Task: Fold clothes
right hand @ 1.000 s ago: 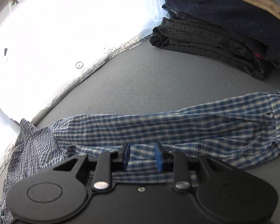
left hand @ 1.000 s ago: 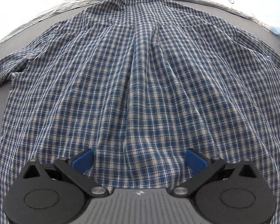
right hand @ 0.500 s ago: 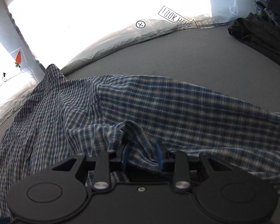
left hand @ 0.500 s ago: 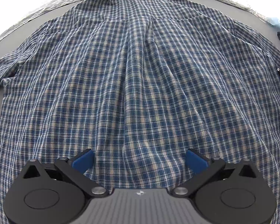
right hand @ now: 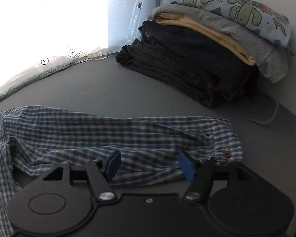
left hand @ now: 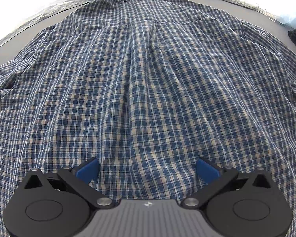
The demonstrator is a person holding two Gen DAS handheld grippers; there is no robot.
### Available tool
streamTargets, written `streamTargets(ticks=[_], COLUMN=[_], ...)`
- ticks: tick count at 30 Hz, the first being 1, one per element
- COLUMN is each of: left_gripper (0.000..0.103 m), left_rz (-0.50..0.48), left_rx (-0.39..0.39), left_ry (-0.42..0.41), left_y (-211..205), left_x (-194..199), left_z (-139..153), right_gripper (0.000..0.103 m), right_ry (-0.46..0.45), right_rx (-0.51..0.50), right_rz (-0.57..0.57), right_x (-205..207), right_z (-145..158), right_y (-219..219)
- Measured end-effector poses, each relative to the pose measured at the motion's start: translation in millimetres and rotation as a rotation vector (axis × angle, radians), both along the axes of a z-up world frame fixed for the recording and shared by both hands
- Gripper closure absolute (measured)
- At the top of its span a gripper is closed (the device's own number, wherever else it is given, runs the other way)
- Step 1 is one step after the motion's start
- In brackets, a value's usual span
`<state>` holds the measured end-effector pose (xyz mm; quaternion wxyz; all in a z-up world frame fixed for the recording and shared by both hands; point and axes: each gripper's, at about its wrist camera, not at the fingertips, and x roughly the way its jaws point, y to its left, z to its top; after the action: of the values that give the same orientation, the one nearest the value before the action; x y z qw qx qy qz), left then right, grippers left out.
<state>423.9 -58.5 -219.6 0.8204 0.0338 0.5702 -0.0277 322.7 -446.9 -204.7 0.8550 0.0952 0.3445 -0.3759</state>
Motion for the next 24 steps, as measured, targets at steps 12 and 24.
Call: streamTargets(ticks=[12,24], left_gripper=[0.000,0.000], left_rz=[-0.003,0.002], left_rx=[-0.001,-0.004], left_ry=[-0.003,-0.028], left_y=[4,3], left_x=[-2,-7], left_z=[-1,-2], right_gripper=[0.083,0.028], right_ry=[0.125,0.116], right_rx=[-0.038,-0.056], right_rz=[0.010,-0.071], right_x=[-20,-11], right_z=[-27,-9], right_y=[-69,-77])
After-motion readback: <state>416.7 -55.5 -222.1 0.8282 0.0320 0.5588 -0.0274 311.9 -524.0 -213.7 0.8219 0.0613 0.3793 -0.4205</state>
